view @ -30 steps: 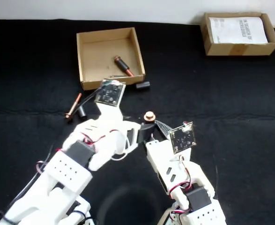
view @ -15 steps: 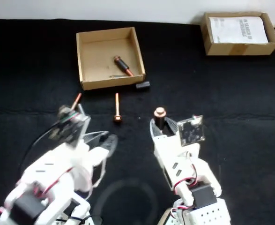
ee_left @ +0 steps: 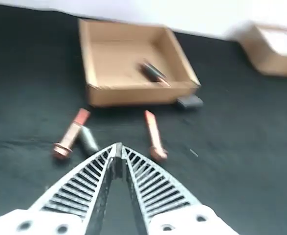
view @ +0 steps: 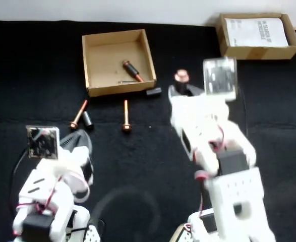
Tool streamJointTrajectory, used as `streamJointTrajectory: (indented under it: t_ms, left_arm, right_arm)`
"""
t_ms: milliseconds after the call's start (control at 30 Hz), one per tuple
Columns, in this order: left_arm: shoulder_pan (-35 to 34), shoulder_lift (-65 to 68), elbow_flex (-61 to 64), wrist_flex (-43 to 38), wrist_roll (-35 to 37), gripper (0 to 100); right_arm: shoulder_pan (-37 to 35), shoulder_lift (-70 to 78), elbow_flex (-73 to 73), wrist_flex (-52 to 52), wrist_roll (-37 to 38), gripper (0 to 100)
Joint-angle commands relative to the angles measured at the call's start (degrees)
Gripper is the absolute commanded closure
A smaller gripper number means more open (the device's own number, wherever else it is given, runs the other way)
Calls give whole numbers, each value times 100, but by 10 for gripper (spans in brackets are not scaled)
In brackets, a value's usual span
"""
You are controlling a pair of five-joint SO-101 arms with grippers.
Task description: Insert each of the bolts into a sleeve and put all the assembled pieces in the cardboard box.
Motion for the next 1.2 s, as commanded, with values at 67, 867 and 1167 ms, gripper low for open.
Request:
streamJointTrajectory:
  t_ms: [67, 867, 1167]
  left_arm:
    - [-875, -48, 1437, -2338, 0, 990]
    - [-1279, 470, 2448, -2286, 9, 990]
    - [-1279, 444, 2448, -2277, 9, 990]
  right_arm:
    - [-154, 2431, -2862, 163, 26, 991]
    - [-1464, 10633, -10519, -857, 5204, 991]
    - [-1692, 12312, -11793, -602, 6031, 948]
